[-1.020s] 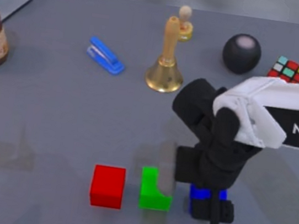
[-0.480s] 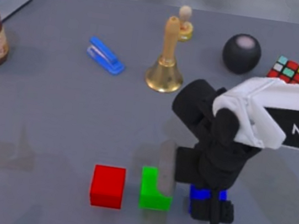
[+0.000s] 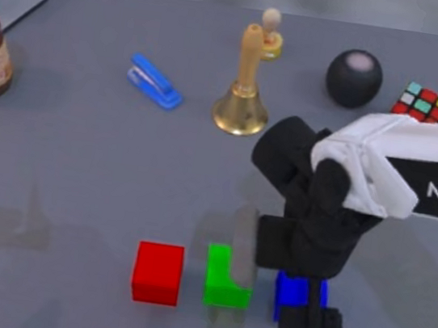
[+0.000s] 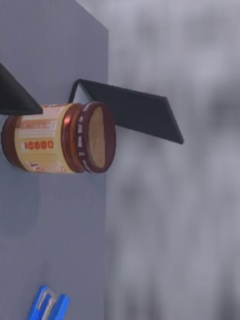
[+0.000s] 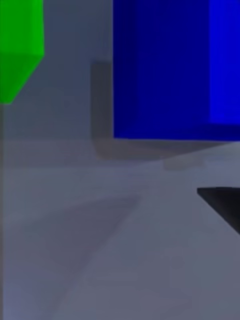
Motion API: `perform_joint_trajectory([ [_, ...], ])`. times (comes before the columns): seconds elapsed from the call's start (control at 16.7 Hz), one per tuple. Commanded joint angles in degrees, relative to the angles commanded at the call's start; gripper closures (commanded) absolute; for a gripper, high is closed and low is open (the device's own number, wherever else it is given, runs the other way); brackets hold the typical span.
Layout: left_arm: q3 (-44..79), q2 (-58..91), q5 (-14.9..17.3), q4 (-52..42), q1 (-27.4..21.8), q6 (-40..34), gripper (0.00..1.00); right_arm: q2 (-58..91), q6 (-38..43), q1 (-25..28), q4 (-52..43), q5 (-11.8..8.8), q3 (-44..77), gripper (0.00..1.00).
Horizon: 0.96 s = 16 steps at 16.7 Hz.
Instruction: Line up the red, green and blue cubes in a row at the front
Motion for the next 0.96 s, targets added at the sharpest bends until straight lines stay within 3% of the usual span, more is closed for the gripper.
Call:
perform_joint_trajectory([
  [0.48, 0.0, 0.0, 0.0, 0.0, 0.0, 0.0, 0.0, -0.37, -0.09, 0.05, -1.0, 0.02, 0.87, 0.0],
  [0.96, 0.0, 0.0, 0.0, 0.0, 0.0, 0.0, 0.0, -5.79, -0.16, 0.43, -15.09, -0.03, 9.34, 0.0],
])
